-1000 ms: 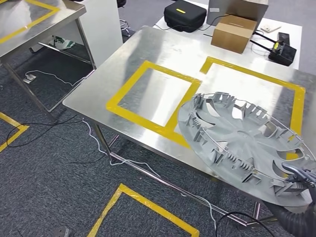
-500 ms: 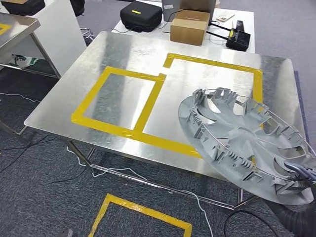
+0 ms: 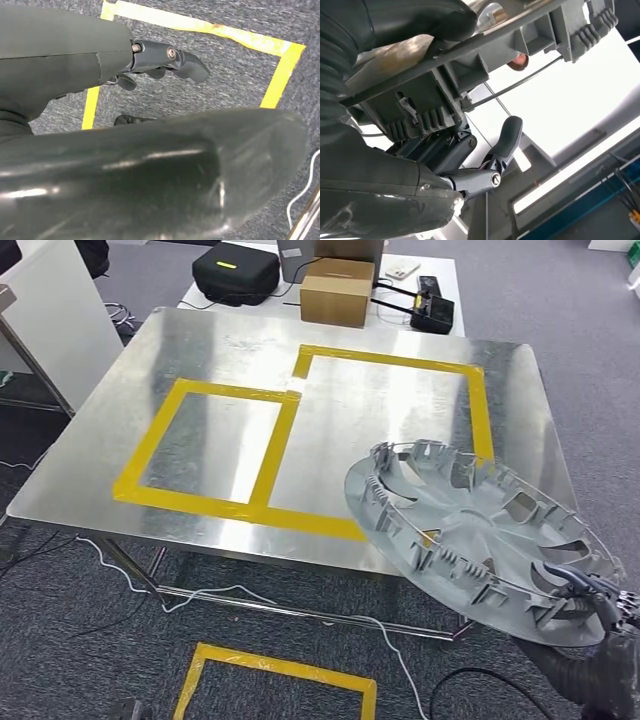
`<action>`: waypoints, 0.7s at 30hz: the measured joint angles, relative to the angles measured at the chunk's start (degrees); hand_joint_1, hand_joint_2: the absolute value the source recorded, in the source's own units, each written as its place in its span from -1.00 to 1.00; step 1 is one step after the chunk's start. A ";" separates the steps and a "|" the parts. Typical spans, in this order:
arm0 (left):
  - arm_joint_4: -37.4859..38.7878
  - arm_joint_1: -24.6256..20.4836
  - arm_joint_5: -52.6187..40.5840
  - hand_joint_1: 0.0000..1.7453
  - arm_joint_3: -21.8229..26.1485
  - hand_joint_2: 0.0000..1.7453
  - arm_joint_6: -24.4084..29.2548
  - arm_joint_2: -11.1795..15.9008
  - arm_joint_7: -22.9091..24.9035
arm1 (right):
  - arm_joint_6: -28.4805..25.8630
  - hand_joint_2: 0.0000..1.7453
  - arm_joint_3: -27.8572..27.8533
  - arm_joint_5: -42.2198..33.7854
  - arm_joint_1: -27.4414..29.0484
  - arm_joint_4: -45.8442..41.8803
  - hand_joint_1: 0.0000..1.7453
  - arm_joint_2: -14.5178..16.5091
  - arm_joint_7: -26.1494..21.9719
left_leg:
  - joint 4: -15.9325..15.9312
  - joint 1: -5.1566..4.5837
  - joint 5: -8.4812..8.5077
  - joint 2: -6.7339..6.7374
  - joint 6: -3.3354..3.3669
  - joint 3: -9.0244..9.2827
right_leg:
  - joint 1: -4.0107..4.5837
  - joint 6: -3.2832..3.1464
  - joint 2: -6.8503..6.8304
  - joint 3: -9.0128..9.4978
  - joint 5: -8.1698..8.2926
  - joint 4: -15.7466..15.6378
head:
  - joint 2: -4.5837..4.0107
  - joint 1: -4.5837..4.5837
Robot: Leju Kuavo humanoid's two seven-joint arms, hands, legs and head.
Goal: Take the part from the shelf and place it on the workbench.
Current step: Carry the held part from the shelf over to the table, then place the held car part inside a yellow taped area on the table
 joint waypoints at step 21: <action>0.00 -0.66 -3.54 -1.00 -1.73 -1.00 -0.90 0.67 -0.20 | 3.78 1.00 7.87 24.29 -20.59 24.02 1.00 -6.04 16.01 | 0.34 0.24 1.44 -2.04 -0.99 -2.05 | -0.14 -0.64 1.92 2.65 3.00 -7.16 | 0.00 -0.37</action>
